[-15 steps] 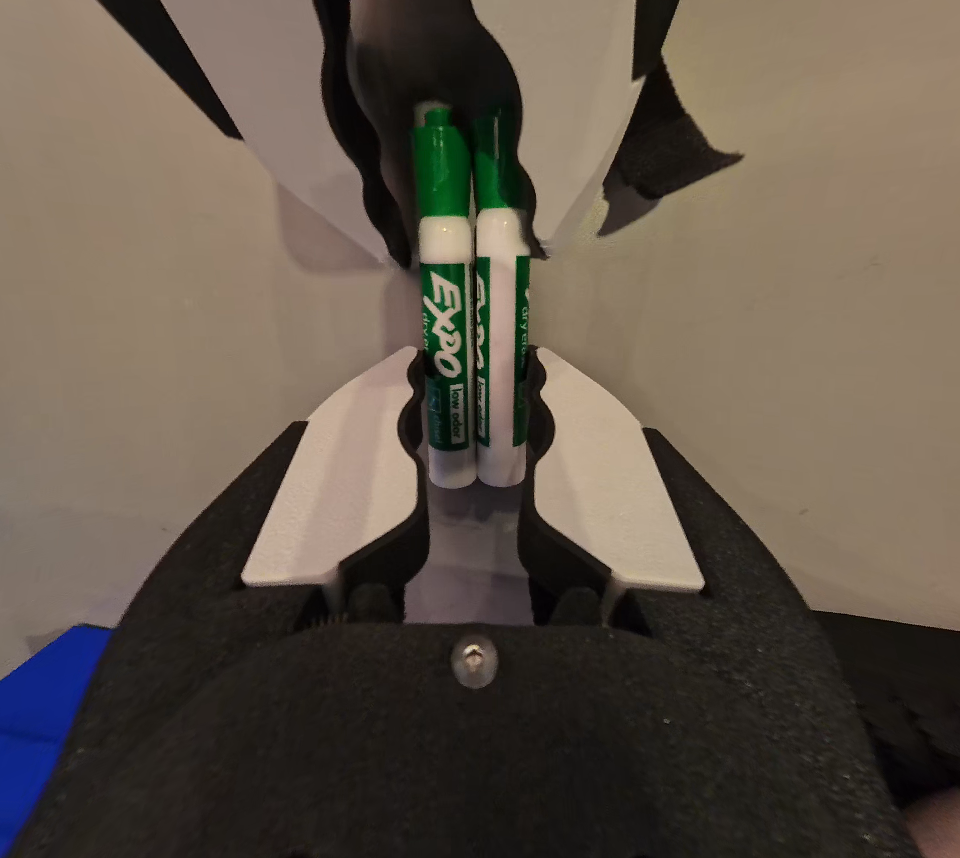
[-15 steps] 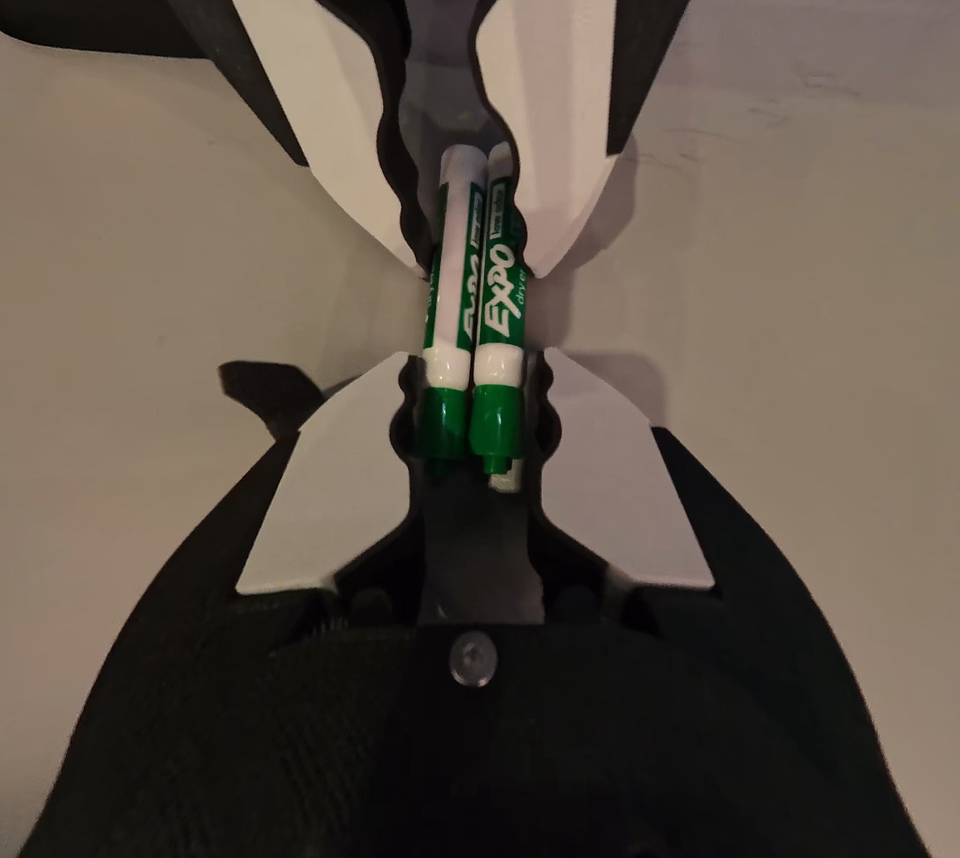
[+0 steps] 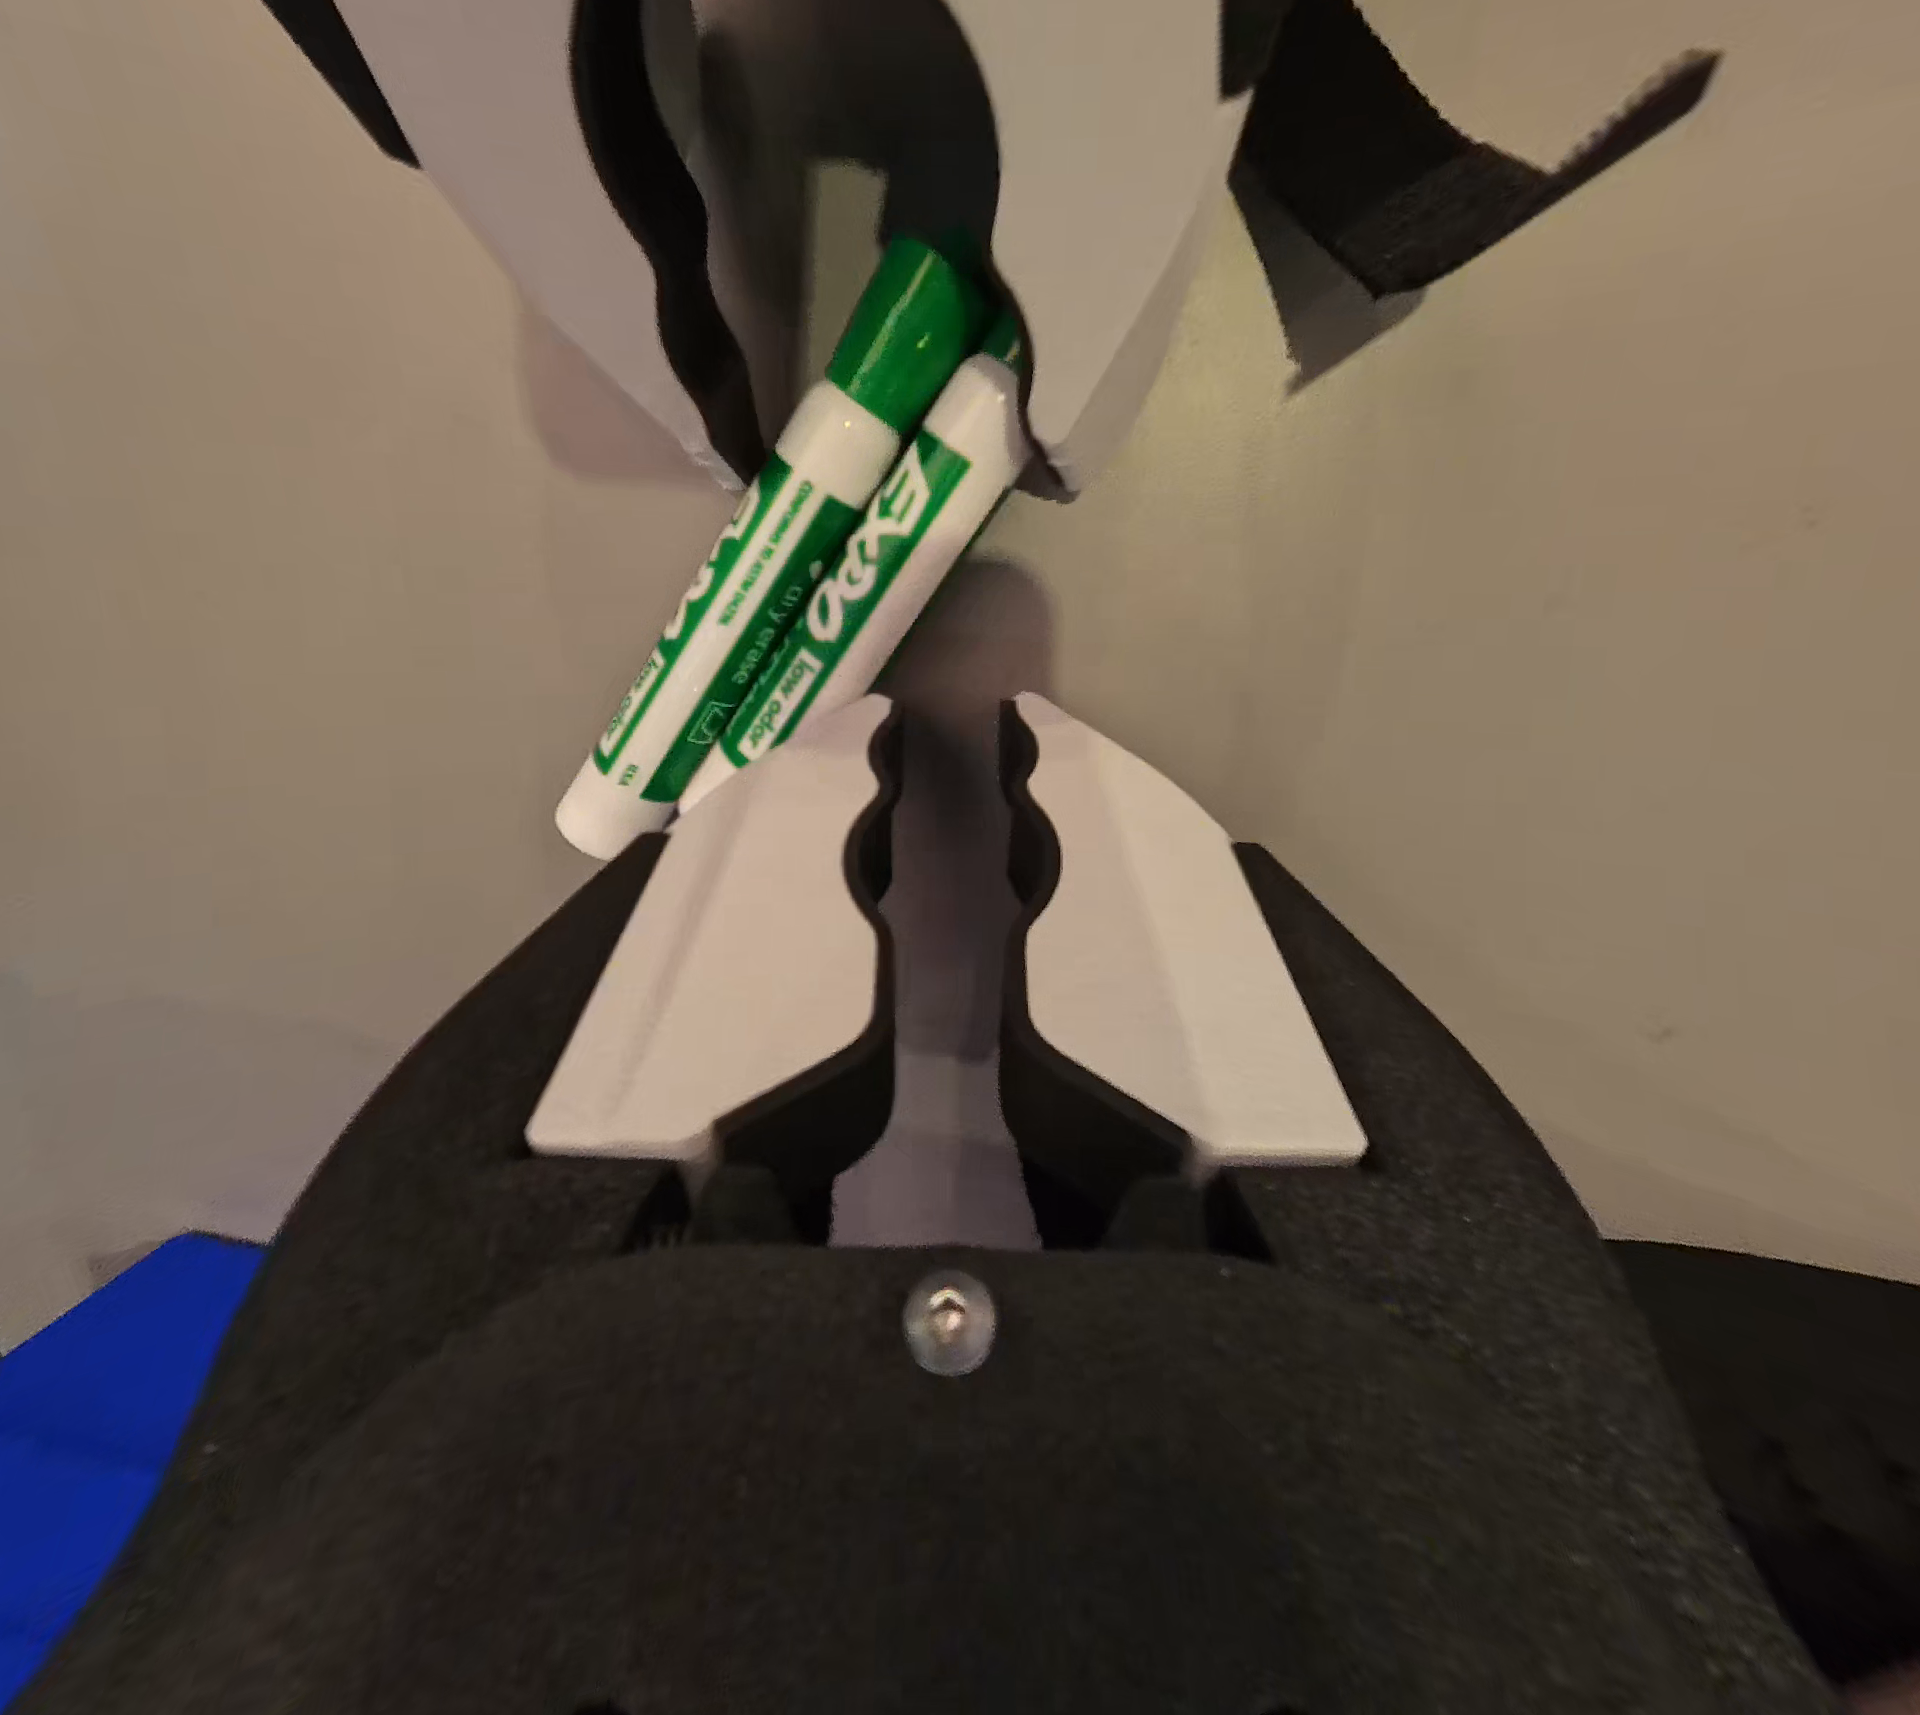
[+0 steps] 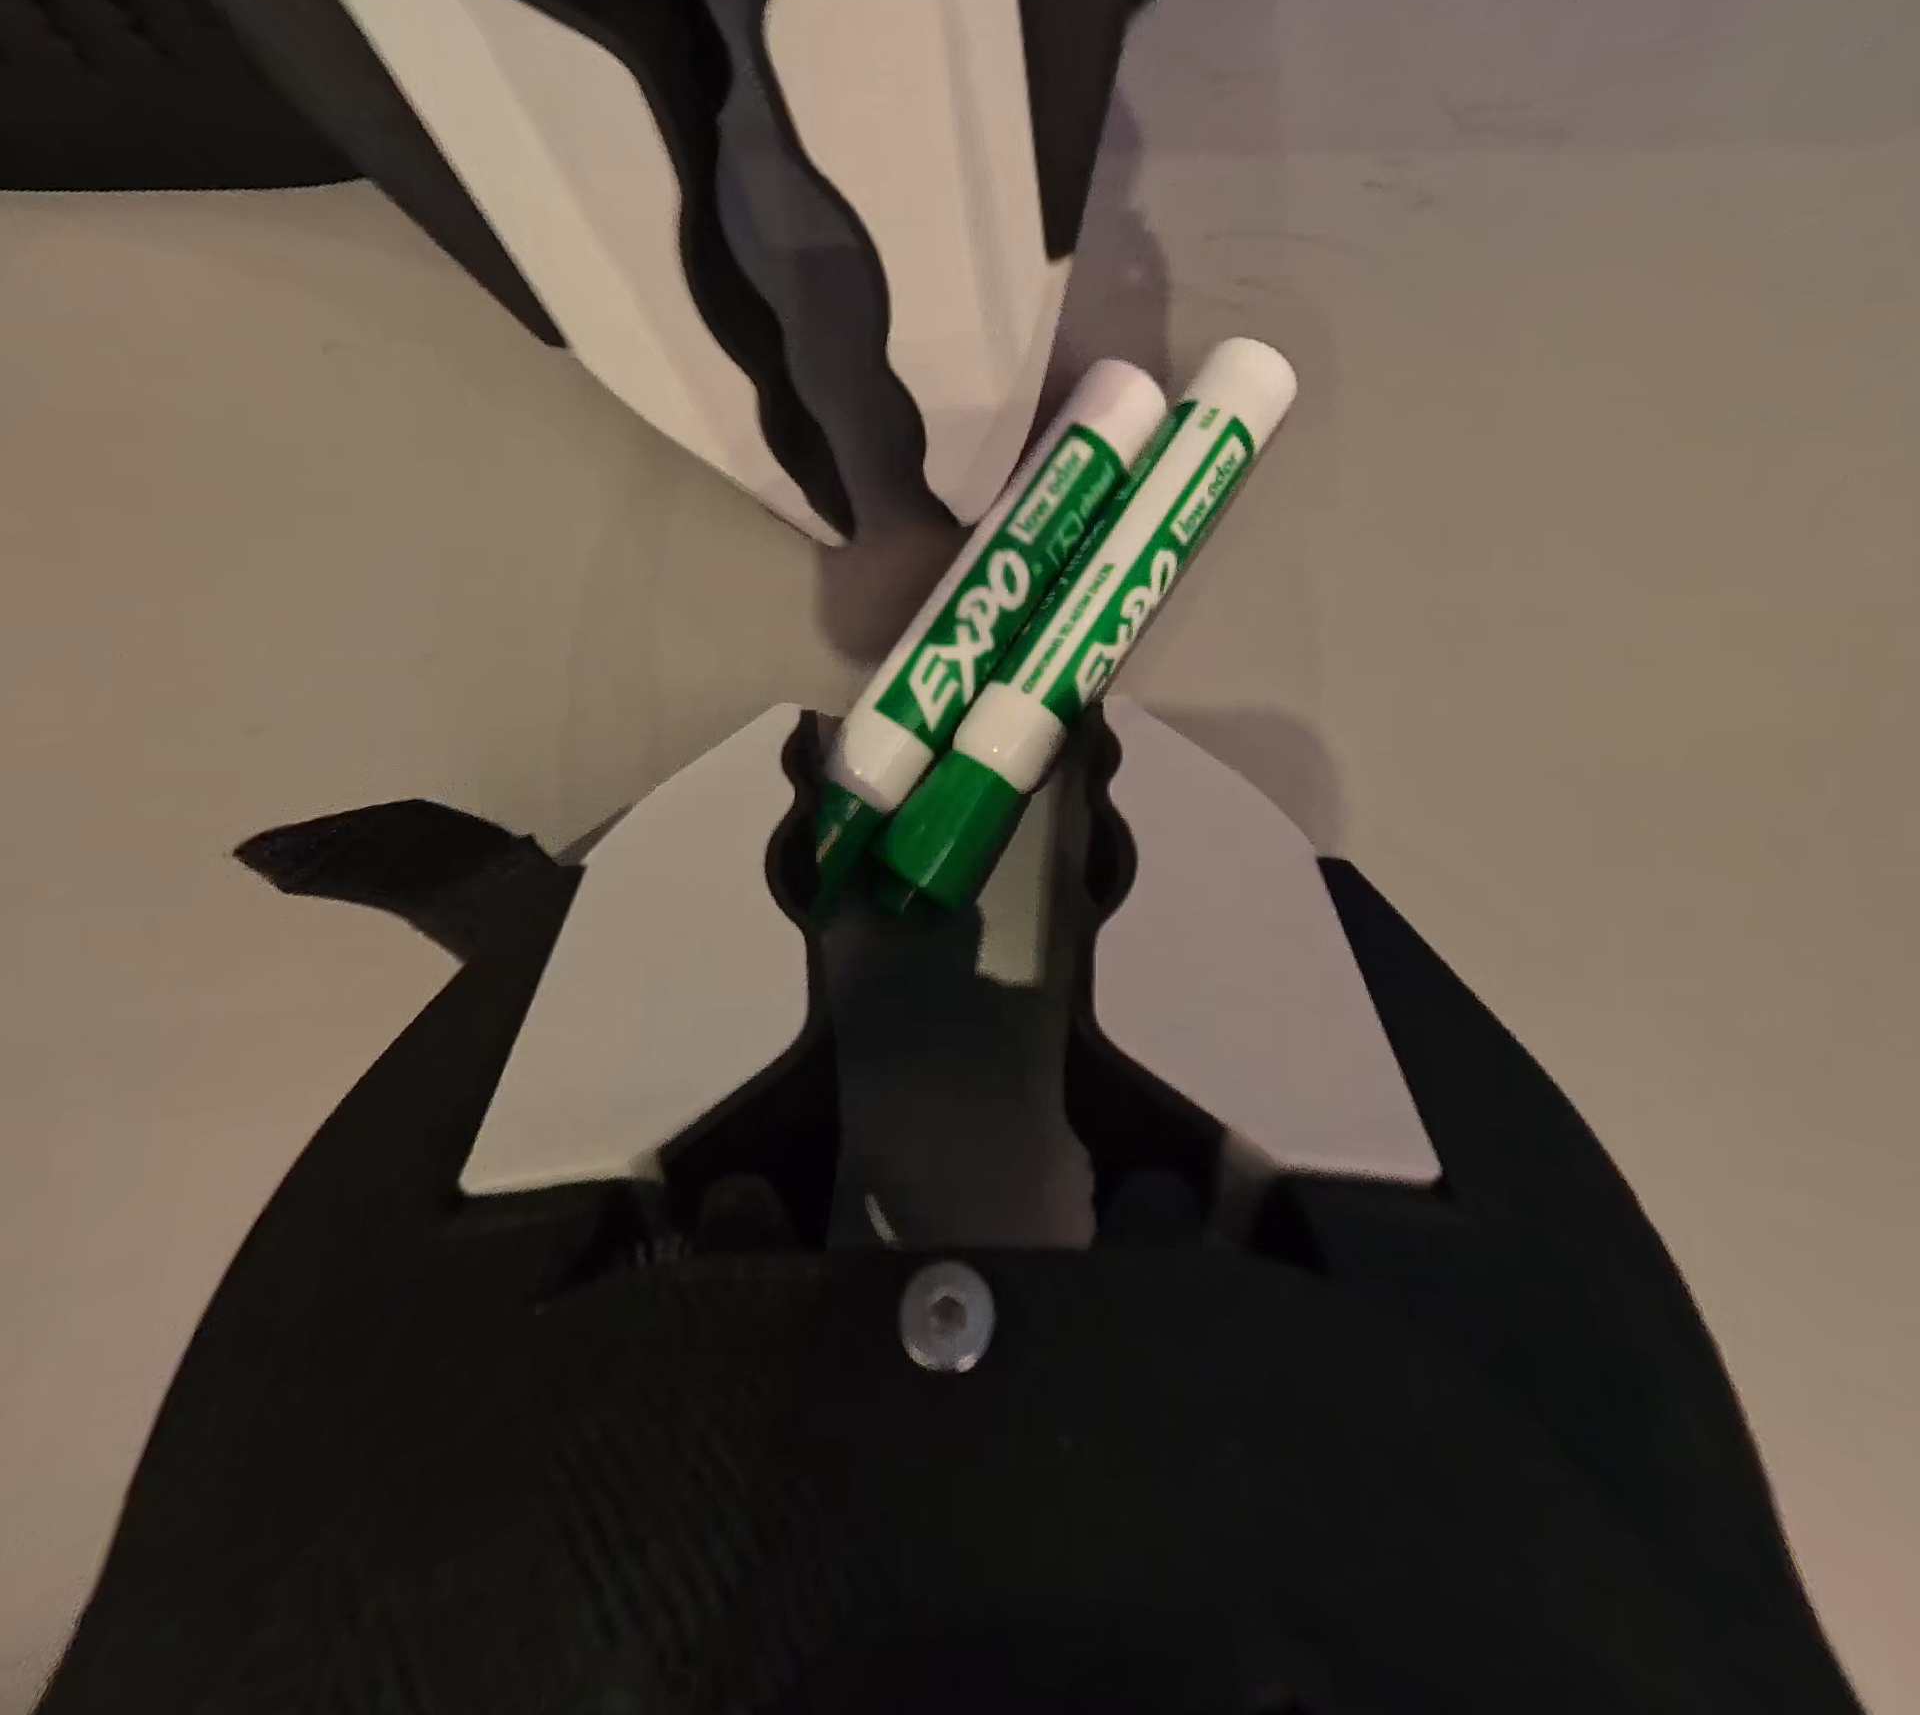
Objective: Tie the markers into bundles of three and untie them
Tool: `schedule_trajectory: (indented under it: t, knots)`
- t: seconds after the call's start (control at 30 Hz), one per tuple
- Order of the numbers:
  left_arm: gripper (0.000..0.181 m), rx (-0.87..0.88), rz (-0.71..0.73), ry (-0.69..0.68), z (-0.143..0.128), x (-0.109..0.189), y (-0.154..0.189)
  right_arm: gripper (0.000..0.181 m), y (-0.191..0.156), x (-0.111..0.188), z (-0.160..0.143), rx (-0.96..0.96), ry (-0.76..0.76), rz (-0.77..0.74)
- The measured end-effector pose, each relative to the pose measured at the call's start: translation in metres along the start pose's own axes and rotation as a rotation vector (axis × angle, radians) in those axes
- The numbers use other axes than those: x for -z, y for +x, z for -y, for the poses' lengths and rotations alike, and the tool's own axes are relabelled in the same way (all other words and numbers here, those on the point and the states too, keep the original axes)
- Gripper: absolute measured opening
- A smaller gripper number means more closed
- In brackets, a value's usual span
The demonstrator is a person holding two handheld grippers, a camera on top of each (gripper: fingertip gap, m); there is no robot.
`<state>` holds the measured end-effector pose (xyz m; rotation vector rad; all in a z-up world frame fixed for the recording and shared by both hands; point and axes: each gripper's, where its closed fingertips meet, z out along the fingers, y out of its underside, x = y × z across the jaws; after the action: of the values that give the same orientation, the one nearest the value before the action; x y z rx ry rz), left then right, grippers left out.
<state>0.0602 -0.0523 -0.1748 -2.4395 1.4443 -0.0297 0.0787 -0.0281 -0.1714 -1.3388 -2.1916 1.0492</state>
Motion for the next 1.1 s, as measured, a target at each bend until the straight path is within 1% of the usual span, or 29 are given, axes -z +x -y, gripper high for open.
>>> schedule_trajectory:
  t: [0.03,0.1,0.13,0.2,0.27,0.37,0.4,0.43,0.5,0.6,0.83,1.0,1.1]
  knots:
    - [0.021,0.001,0.009,0.010,0.001,-0.004,0.000,0.050,0.002,-0.001,0.000,-0.003,-0.011,-0.016]
    - [0.028,0.006,0.034,0.036,0.003,0.002,-0.006,0.048,0.004,-0.003,-0.002,0.004,-0.037,-0.033]
    - [0.036,0.009,0.060,0.049,0.001,0.015,-0.011,0.044,0.004,-0.003,-0.002,0.011,-0.040,-0.037]
    - [0.056,0.007,0.127,0.046,0.000,0.018,-0.020,0.040,0.004,-0.003,-0.002,0.029,-0.042,-0.038]
    - [0.069,-0.009,0.151,0.020,-0.003,0.014,-0.023,0.040,0.004,-0.003,-0.003,0.034,-0.043,-0.036]
    - [0.066,-0.028,0.115,-0.034,-0.007,0.001,-0.014,0.040,0.003,-0.003,-0.003,0.039,-0.049,-0.036]
    - [0.059,-0.022,0.102,-0.027,-0.005,0.001,-0.012,0.040,0.002,-0.004,-0.003,0.040,-0.053,-0.033]
    - [0.059,-0.025,0.104,-0.026,-0.004,0.000,-0.012,0.040,0.001,-0.004,-0.002,0.037,-0.054,-0.025]
    - [0.048,-0.031,0.087,-0.033,-0.005,-0.001,-0.009,0.040,-0.002,-0.005,-0.001,0.018,-0.049,0.002]
    - [0.038,-0.015,0.052,-0.039,-0.006,-0.003,-0.005,0.039,-0.005,-0.004,0.002,-0.033,-0.035,0.039]
    - [0.037,-0.016,0.072,-0.065,-0.006,-0.002,-0.004,0.036,-0.006,0.001,0.009,-0.133,0.054,0.119]
    - [0.036,-0.009,0.069,-0.052,-0.006,-0.002,-0.004,0.037,-0.008,0.001,0.009,-0.129,0.049,0.129]
    - [0.036,-0.040,0.085,-0.063,-0.005,-0.002,-0.004,0.037,-0.011,0.003,0.008,-0.202,0.030,0.184]
